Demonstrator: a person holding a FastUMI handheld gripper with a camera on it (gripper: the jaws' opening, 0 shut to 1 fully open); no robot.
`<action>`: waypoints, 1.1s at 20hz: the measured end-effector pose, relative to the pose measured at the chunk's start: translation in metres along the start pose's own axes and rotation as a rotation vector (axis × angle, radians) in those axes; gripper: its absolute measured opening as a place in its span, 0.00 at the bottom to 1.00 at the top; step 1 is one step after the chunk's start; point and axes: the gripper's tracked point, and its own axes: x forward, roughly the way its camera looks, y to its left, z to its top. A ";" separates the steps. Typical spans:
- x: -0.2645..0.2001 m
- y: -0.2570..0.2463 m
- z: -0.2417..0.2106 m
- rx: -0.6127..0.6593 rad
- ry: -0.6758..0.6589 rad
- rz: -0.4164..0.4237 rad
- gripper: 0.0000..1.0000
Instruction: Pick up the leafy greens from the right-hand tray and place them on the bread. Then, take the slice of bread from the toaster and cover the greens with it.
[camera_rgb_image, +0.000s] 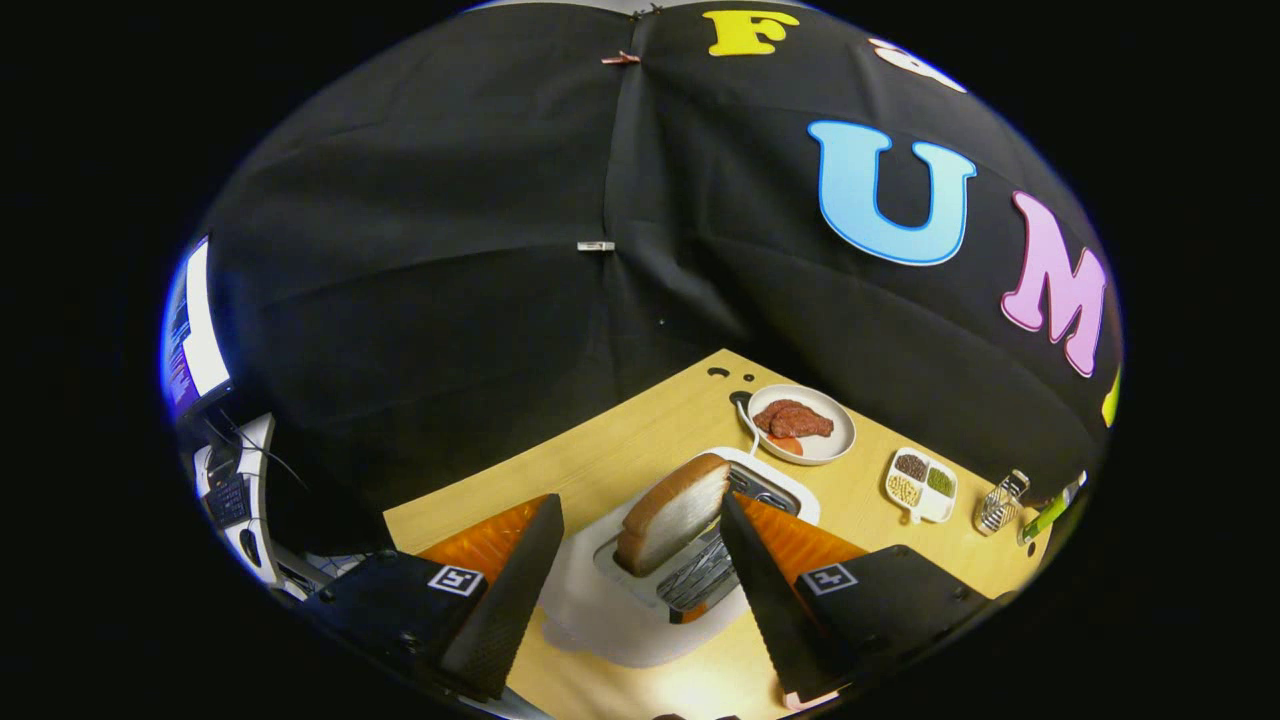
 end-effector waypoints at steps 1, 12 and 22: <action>0.009 0.000 -0.004 0.014 0.016 -0.011 0.98; 0.043 -0.005 -0.018 0.168 0.096 -0.098 0.60; 0.034 -0.016 -0.019 0.221 0.134 -0.124 0.14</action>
